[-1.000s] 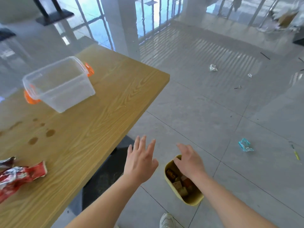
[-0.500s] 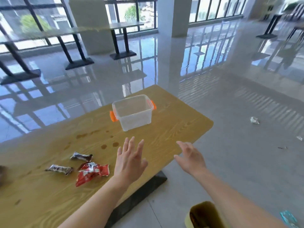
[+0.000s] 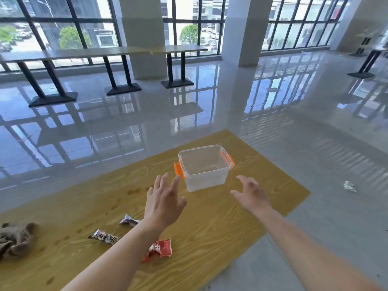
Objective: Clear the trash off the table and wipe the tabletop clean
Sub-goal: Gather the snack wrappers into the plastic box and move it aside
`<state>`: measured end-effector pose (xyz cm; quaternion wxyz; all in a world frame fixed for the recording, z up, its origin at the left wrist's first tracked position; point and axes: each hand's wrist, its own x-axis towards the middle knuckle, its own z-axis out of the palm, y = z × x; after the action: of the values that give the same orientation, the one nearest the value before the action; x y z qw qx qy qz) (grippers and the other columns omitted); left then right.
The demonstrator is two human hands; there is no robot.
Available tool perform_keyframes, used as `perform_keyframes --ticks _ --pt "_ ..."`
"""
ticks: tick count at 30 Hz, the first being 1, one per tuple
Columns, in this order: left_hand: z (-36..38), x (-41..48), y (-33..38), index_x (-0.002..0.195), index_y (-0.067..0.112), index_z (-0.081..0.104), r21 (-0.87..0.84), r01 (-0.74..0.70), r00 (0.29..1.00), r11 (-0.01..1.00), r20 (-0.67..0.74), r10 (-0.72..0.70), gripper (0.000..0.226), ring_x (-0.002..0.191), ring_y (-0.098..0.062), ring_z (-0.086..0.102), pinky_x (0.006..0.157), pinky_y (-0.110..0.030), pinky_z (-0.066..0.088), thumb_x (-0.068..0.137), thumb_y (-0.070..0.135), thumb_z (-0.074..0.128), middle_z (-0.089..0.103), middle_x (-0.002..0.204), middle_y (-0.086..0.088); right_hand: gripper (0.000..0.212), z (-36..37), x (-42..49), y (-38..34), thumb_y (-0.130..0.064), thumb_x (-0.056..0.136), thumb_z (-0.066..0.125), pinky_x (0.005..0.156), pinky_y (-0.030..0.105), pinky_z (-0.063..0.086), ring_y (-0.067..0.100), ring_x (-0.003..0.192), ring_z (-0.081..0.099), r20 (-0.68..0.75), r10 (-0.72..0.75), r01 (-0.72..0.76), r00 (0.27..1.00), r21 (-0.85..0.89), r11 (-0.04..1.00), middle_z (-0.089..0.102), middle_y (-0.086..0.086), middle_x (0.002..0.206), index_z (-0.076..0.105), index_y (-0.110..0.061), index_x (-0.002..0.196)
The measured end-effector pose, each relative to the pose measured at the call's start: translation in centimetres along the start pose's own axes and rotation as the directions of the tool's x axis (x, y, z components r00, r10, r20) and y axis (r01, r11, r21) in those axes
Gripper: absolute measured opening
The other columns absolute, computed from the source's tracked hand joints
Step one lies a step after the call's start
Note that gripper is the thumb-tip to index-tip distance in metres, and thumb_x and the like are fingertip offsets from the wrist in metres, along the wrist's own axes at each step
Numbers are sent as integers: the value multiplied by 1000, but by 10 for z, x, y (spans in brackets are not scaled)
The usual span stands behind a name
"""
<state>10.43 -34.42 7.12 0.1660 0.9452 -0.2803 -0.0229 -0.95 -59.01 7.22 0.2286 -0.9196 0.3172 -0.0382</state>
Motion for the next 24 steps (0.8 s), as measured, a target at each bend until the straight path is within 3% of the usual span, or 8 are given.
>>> perform_keyframes --ticks 9,14,17,18,21,24 --pt "25 79 5 150 28 24 -116 177 984 977 45 -173 69 145 -28 20 108 -47 34 90 45 53 21 159 -12 66 11 109 -11 -28 86 66 85 36 46 30 109 57 44 -38 34 998 80 996 56 9 125 39 -35 146" --pt "53 132 14 151 24 23 -191 308 951 932 67 -300 68 141 -30 28 107 -44 39 92 39 54 24 157 -13 68 28 176 -3 -28 89 61 100 38 40 32 122 48 131 -85 85 988 7 996 48 8 141 32 -27 150" --pt "66 157 16 152 19 19 -224 385 922 895 121 -367 72 140 -34 31 107 -47 40 93 41 53 22 156 -17 58 36 204 6 -30 91 58 95 39 40 35 121 47 178 -102 112 979 -47 993 41 7 146 35 -22 144" --pt "69 163 15 151 18 22 -224 397 917 890 128 -377 70 136 -34 37 104 -46 41 92 39 54 26 154 -18 55 39 212 8 -31 91 58 94 39 39 36 120 47 195 -109 124 975 -64 990 41 7 146 36 -21 141" --pt "78 171 15 137 21 38 -253 385 923 888 104 -370 53 106 -28 55 77 -37 48 88 26 59 44 136 -8 49 47 227 17 -36 91 57 94 41 39 35 116 48 229 -102 123 968 -81 989 46 10 138 41 -15 133" --pt "83 176 15 129 23 44 -317 363 930 876 69 -361 46 99 -25 54 73 -33 41 85 16 56 53 124 -4 43 51 238 21 -33 91 54 90 42 44 34 109 53 243 -99 123 965 -85 989 50 12 129 45 -12 128"
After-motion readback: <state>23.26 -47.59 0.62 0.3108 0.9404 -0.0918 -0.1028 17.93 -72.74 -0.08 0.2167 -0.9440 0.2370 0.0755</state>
